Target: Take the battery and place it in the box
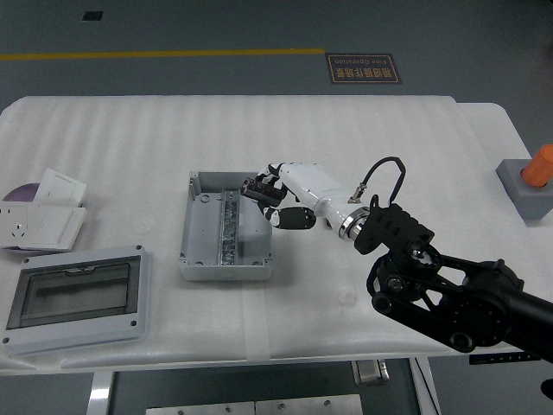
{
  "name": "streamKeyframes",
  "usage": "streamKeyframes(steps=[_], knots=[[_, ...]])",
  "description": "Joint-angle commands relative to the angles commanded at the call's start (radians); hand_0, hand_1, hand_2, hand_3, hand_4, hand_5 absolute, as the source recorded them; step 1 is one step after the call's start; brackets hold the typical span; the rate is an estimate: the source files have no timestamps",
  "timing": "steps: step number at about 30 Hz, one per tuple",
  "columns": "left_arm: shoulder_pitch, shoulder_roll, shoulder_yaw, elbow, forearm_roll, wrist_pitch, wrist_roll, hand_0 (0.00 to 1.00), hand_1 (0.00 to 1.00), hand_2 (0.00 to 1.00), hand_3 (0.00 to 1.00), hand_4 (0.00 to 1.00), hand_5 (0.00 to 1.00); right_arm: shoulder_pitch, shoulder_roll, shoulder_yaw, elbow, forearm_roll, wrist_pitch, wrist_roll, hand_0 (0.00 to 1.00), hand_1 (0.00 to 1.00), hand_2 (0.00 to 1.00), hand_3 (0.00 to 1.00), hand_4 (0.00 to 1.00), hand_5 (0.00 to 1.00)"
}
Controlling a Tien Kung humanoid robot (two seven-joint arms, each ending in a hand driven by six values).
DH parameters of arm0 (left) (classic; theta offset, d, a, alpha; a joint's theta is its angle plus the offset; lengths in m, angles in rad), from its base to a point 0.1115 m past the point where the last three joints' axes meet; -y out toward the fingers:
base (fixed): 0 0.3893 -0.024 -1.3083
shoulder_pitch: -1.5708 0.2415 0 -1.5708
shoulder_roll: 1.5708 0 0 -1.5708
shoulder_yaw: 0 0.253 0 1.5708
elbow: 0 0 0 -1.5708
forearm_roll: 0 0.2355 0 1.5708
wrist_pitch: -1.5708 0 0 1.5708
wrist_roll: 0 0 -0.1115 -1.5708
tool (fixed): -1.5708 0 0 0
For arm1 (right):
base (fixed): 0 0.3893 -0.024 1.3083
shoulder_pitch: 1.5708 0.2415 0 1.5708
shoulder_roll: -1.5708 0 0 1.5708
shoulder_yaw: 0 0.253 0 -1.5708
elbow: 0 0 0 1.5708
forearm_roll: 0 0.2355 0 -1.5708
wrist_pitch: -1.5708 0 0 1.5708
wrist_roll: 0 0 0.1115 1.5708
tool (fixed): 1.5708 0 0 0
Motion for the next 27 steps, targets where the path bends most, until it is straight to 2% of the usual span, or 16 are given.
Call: streamKeyframes(steps=[4, 5, 10, 11, 21, 25, 27], knots=[[-0.001, 0.0, 0.0, 0.0, -0.001, 0.004, -0.006, 0.575, 0.66, 0.557, 0.562, 0.465, 0.4, 0.013, 0.015, -0.035, -0.022, 0.018, -0.009, 0.018, 0.392, 0.481, 0.477, 0.666, 0.521, 0.276], [-0.002, 0.0, 0.001, 0.001, -0.002, 0.005, -0.008, 0.575, 0.66, 0.552, 0.557, 0.466, 0.401, 0.015, 0.019, -0.04, -0.028, 0.02, -0.009, 0.02, 0.65, 0.7, 0.727, 0.746, 0.542, 0.283], [-0.007, 0.002, 0.008, 0.0, -0.012, 0.002, -0.009, 0.575, 0.66, 0.552, 0.557, 0.466, 0.401, 0.022, 0.033, -0.046, -0.045, 0.025, -0.006, 0.026, 0.65, 0.7, 0.727, 0.746, 0.542, 0.283], [-0.007, 0.003, 0.008, 0.0, -0.012, 0.001, -0.008, 0.574, 0.66, 0.544, 0.557, 0.465, 0.401, 0.023, 0.034, -0.046, -0.046, 0.027, -0.006, 0.027, 0.846, 0.86, 0.89, 0.954, 0.587, 0.288], [-0.008, 0.003, 0.016, 0.001, -0.024, 0.008, -0.025, 0.574, 0.659, 0.542, 0.556, 0.464, 0.401, 0.017, 0.029, -0.032, -0.065, 0.038, 0.0, 0.029, 0.873, 0.881, 0.903, 0.971, 0.598, 0.284], [-0.009, 0.003, 0.018, 0.001, -0.026, 0.01, -0.03, 0.574, 0.658, 0.542, 0.554, 0.463, 0.399, 0.015, -0.001, -0.009, -0.08, 0.049, 0.005, 0.025, 0.882, 0.881, 0.89, 0.973, 0.591, 0.276], [-0.008, 0.004, 0.017, 0.002, -0.026, 0.011, -0.031, 0.574, 0.658, 0.542, 0.554, 0.463, 0.399, 0.015, -0.03, 0.001, -0.093, 0.051, 0.014, 0.02, 0.882, 0.881, 0.89, 0.973, 0.591, 0.276]])
